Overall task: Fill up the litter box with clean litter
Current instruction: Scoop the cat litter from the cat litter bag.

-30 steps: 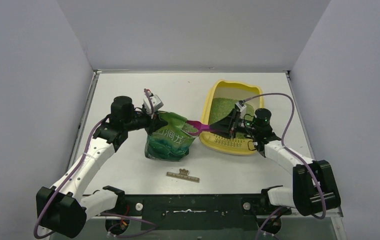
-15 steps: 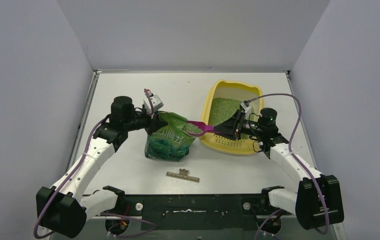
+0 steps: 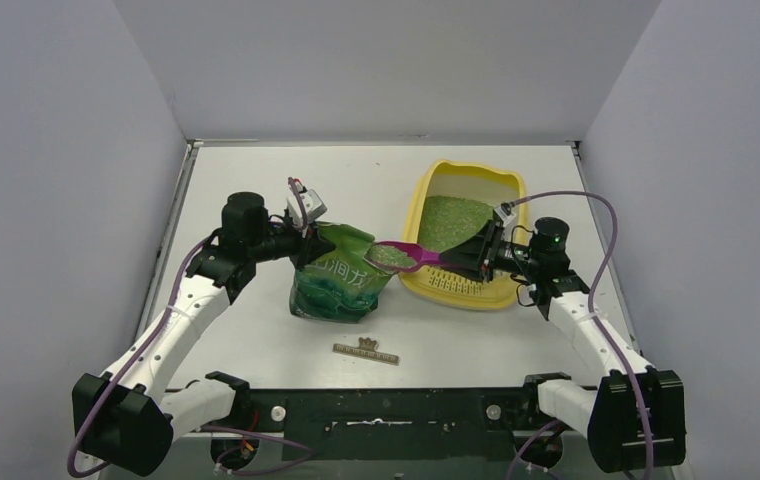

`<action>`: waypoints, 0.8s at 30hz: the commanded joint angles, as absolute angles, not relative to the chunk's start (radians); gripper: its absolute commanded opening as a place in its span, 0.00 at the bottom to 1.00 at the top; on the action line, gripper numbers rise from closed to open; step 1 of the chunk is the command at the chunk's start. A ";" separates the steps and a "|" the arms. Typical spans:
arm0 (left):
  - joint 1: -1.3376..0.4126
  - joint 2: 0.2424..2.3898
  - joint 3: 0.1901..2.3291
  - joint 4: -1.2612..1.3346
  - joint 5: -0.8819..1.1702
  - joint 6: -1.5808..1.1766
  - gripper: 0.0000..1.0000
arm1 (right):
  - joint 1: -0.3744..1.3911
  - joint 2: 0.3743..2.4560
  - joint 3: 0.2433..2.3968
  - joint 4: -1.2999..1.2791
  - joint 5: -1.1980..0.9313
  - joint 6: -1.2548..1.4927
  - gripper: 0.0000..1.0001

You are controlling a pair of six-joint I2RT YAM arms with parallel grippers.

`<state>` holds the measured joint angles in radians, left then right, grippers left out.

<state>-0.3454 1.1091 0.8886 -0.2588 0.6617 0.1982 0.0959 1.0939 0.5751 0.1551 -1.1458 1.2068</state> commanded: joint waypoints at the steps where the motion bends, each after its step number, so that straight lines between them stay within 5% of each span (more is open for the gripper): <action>1: -0.347 1.098 0.900 -0.222 0.663 0.207 0.00 | 0.064 1.043 0.620 0.177 -1.205 1.203 0.00; 24: -0.346 1.104 0.897 -0.206 0.655 0.193 0.00 | -0.176 0.985 0.655 0.197 -1.322 1.245 0.00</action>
<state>-0.3450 1.1091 0.8886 -0.2577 0.6586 0.1947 -0.1219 1.0115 0.5945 0.1375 -1.2568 1.2411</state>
